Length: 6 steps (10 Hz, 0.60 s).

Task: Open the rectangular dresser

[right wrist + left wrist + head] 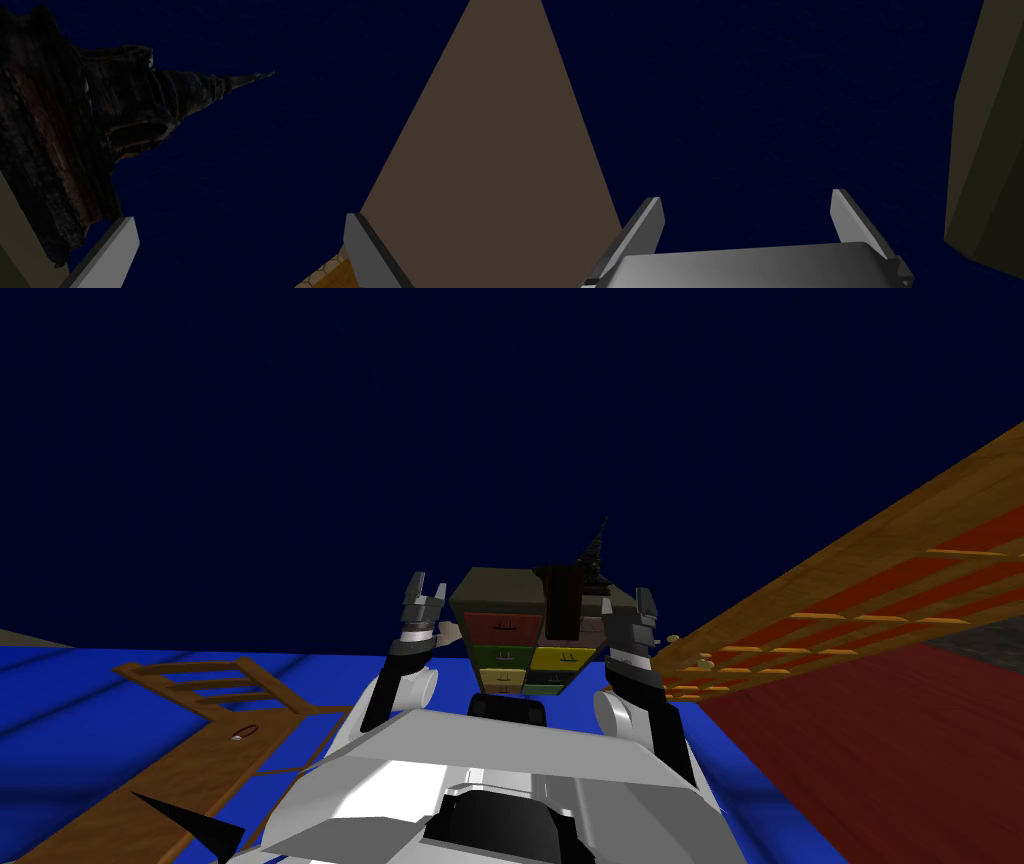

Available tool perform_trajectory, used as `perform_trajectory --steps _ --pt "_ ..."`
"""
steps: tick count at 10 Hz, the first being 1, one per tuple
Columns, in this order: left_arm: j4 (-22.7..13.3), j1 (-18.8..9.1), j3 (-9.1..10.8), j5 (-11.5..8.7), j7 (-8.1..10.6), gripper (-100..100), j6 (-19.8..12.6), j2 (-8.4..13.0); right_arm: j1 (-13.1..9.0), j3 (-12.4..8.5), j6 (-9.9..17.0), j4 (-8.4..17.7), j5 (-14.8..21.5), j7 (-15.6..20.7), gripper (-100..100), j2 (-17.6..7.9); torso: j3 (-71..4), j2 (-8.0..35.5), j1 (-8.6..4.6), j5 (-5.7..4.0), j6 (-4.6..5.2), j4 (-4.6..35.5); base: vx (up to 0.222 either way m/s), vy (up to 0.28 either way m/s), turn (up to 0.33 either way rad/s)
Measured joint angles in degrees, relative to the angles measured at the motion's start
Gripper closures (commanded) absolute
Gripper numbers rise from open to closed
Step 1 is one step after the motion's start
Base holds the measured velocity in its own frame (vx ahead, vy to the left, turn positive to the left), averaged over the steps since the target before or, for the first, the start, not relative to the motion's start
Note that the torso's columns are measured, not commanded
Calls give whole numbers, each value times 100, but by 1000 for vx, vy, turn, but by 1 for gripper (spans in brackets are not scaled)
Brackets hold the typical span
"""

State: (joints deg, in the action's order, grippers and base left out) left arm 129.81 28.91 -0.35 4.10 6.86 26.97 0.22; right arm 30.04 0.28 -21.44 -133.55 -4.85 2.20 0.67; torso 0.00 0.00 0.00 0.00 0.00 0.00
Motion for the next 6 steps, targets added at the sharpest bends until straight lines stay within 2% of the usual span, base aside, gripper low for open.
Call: perform_trajectory --steps 2,6 --pt "0 0 0 0 0 0 0 0 0 0 0 0 0 0 0 0 -1200 597 0 0 0 600 0 0 0" --pt "43 -26 9 -3 -1 0 28 -3 0 0 0 -1 0 0 0 0 -4546 2255 3 9 2 2254 0 0 0"
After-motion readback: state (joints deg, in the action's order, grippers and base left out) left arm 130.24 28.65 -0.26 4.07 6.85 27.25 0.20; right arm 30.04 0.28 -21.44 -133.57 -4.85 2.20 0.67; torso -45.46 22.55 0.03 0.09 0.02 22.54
